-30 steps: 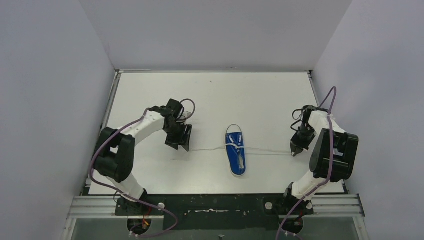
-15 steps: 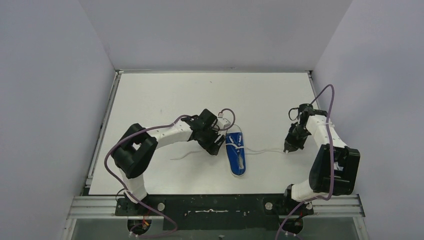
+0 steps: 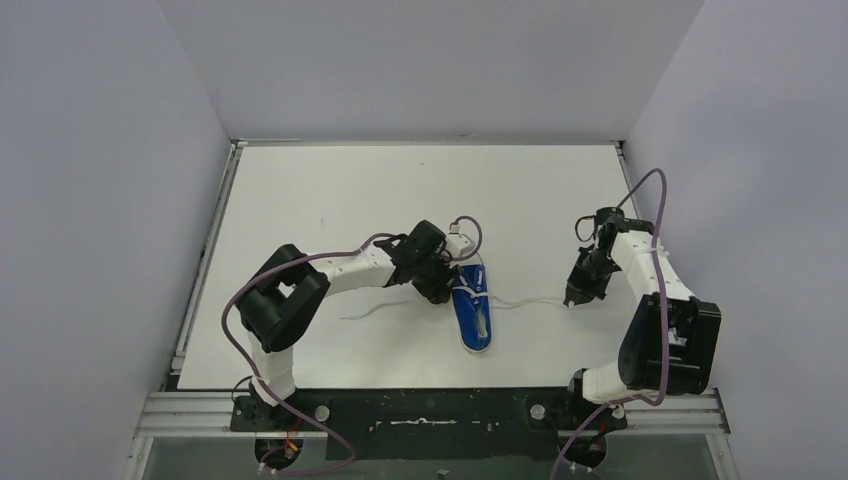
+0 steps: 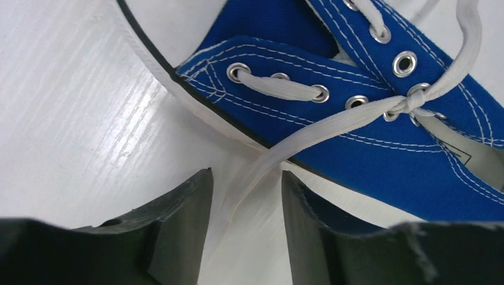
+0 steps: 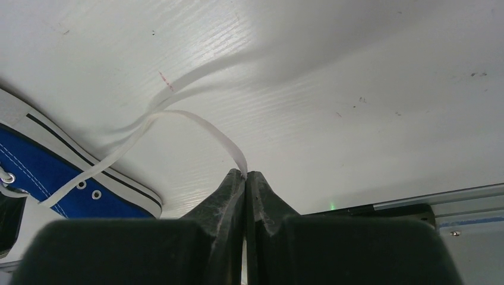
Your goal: Tie the shoes
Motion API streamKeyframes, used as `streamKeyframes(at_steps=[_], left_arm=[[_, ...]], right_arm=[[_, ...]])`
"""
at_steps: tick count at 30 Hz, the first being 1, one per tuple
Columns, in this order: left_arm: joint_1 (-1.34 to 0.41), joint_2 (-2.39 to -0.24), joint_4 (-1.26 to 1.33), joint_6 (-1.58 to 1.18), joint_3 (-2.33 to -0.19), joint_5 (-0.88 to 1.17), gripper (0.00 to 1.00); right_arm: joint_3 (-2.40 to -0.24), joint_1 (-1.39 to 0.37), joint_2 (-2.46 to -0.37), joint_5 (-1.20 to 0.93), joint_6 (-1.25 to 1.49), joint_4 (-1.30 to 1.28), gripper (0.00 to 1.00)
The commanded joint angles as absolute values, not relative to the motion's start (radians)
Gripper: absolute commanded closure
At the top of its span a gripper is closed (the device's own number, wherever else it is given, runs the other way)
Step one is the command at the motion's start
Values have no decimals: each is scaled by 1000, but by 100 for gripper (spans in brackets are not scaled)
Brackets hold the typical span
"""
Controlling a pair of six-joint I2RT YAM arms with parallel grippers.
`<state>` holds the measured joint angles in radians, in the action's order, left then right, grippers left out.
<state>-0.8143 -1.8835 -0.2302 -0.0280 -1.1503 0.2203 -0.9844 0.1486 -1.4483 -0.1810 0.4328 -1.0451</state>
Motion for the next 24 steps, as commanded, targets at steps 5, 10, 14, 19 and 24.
streamKeyframes(at_steps=[5,10,14,19,24], left_arm=[[-807,-1885,-217,-48,-1174,202,88],[-795,-1775,-127,-53,-1150,234,100],[-802,-1736,28,-28,-1135,264,100],[-805,-1710,226,24,-1081,302,100],[-824,-1702,399,75,-990,337,100]], right_arm=[[-1019,146,-1401,-275,410,-1042,100],[-1038,129,-1417,-511,421,-987,100],[-1064,98,-1457,-713,534,-853,100],[-1201,32,-1563,-803,727,-700,100],[-1330,-99,-1699,-810,862,-526,100]])
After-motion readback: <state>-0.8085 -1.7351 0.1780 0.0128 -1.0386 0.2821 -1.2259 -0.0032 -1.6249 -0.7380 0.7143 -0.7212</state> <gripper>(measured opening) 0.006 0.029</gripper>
